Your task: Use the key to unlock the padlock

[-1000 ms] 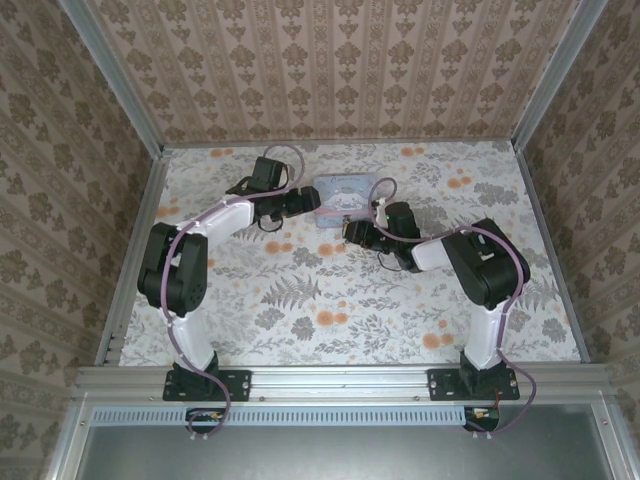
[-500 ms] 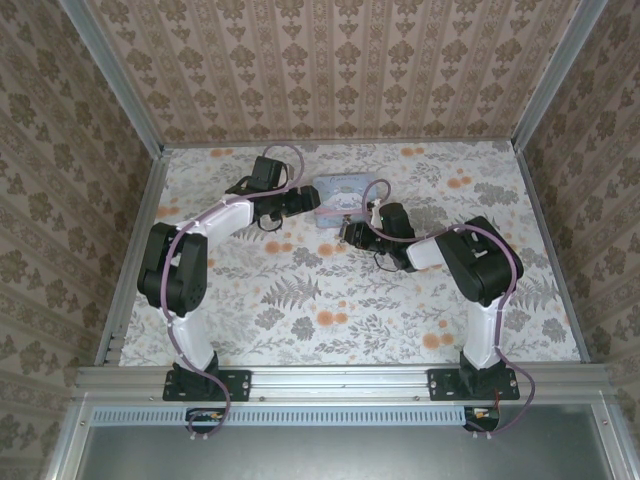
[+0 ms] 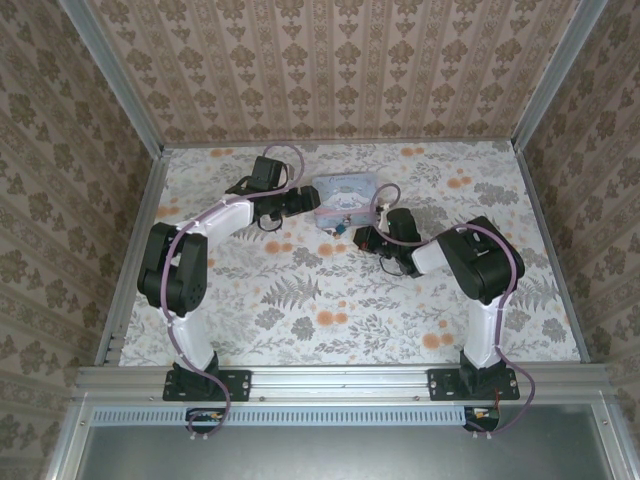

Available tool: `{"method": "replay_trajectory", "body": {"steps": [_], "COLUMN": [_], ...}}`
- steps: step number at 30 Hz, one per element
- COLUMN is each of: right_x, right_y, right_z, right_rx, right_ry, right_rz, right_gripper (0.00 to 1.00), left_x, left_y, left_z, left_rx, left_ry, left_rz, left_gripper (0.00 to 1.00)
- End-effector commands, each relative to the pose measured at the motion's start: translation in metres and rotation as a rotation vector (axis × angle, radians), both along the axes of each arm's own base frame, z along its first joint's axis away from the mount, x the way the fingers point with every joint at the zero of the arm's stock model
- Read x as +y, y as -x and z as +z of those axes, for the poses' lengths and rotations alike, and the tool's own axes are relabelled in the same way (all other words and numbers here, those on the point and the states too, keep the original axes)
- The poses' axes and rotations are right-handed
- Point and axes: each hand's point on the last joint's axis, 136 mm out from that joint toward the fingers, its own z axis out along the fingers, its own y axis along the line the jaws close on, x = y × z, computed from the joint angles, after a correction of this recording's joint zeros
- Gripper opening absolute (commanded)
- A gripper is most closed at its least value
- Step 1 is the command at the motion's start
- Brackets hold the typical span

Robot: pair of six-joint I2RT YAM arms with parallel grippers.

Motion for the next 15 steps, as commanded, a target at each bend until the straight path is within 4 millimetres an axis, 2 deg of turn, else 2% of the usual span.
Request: {"method": "replay_trajectory", "body": {"steps": [1,2,3,4,5,8,15], "right_x": [-0.005,-0.005,-0.005,-0.004,-0.003,0.0,0.008], "right_y": [0.007,0.008,0.008,0.008,0.007,0.004,-0.005], "right_z": [0.004,0.005,0.006,0.007,0.008,0.009,0.003], "right_rx": [0.008,0.009,0.008,0.005,0.003,-0.005,-0.006], "right_ry": [-0.021,-0.026,-0.034,-0.043,-0.051,-0.084,-0.119], "right_rz": [-0.016,-0.015,-0.018,-0.018,-0.019,-0.019,-0.031], "right_gripper": [0.0,0.08,0.22,0.3,0.33,0.37,0.37], "left_x": [0.003,0.002,0.001,-0.001,-0.002,-0.002,-0.003], "left_y": [-0.002,-0.003,-0.004,-0.004,-0.005,-0.009,-0.02], "left_z": [0.007,0.008,0.008,0.008,0.008,0.005,0.0], "left_rx": [-0.033,-0.037,-0.041,-0.044,-0.046,-0.051,-0.053], "left_ry": [-0.025,-0.029,-0.037,-0.045,-0.052,-0.095,-0.131], "left_rz": [-0.012,-0.015,-0.022,-0.031,-0.037,-0.045,-0.044], "left_gripper": [0.86,0.86,0.86,0.86,0.86,0.86,0.86]}}
